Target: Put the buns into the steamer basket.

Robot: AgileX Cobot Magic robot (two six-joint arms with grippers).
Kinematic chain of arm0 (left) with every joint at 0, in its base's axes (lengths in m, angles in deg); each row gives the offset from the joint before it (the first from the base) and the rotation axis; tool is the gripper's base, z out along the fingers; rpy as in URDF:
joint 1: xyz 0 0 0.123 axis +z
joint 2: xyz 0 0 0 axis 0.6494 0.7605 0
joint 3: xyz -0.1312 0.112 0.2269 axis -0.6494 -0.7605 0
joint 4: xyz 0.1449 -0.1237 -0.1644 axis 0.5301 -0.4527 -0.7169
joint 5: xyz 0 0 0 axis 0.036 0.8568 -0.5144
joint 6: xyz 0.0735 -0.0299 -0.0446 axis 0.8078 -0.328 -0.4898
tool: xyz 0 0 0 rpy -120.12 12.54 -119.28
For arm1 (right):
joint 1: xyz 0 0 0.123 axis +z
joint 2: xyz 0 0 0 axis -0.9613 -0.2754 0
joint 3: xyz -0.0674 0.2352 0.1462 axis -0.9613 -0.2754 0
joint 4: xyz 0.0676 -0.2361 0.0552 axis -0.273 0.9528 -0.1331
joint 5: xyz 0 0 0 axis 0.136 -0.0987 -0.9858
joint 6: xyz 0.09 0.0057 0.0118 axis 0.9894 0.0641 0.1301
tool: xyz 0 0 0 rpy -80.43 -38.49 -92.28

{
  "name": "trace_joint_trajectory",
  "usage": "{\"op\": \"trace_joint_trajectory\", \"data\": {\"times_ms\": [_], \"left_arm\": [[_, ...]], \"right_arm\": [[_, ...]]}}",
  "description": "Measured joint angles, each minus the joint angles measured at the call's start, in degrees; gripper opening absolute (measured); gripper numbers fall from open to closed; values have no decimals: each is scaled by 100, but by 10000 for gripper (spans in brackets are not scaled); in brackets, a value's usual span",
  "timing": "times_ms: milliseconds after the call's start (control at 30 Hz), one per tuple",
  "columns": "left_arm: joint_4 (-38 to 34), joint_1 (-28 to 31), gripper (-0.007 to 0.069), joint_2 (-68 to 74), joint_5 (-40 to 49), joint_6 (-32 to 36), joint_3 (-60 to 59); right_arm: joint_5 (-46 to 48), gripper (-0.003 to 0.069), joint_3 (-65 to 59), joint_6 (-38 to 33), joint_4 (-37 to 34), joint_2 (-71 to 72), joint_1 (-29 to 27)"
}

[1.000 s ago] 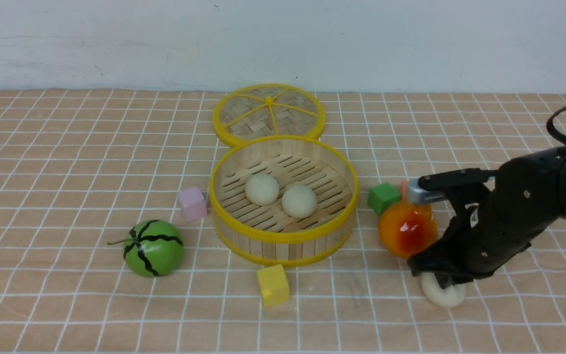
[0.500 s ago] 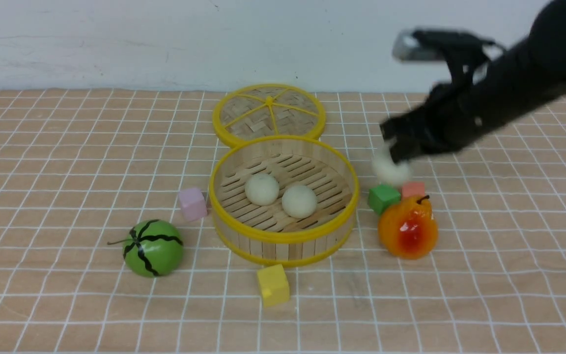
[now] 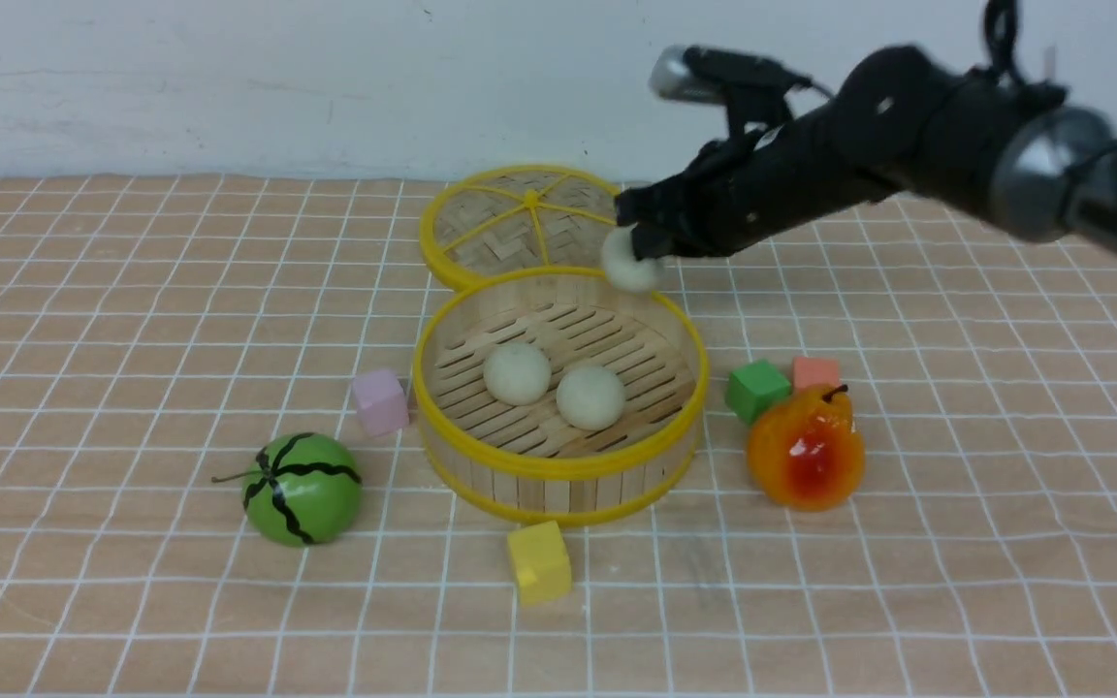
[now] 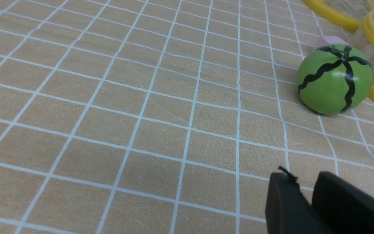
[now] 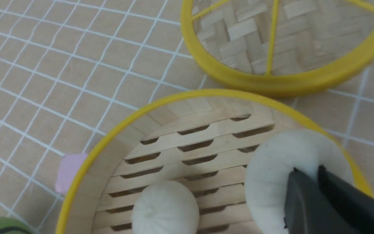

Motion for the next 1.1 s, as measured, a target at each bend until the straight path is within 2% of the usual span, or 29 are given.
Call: {"op": "trace_joint_trajectory", "data": {"times_ms": [133,267,367,600,633,667,700,767,800,967,1033,1100], "left_arm": [[0,0,134,0,0,0,0],[0,0,137,0,0,0,0],[0,0,143,0,0,0,0],[0,0,144,0,0,0,0],[0,0,144,0,0,0,0],[0,0,144,0,0,0,0],[0,0,145,0,0,0,0],[0,0,146,0,5,0,0],[0,0,146,0,5,0,0],[0,0,146,0,5,0,0],[0,0,148,0,5,0,0],[0,0,152,0,5,0,0]], "right_arm": [[-88,15,47,-398,-308,-411,0],[-124,39,54,-443,-361,-609,0],[-201,105,54,-443,-379,-675,0],[131,385,83,-309,-375,-418,-17],[159,403,83,-309,-363,-395,-17],[286,438,83,-309,-329,-269,-28],[647,505,83,-309,-232,26,-83],[842,541,88,-309,-124,275,-142],[1230,575,95,-309,77,652,-256],[2212,571,139,-86,724,1809,-715],[2516,550,150,185,966,2171,-855],[3090,493,146,692,1451,2800,-1046]]}}
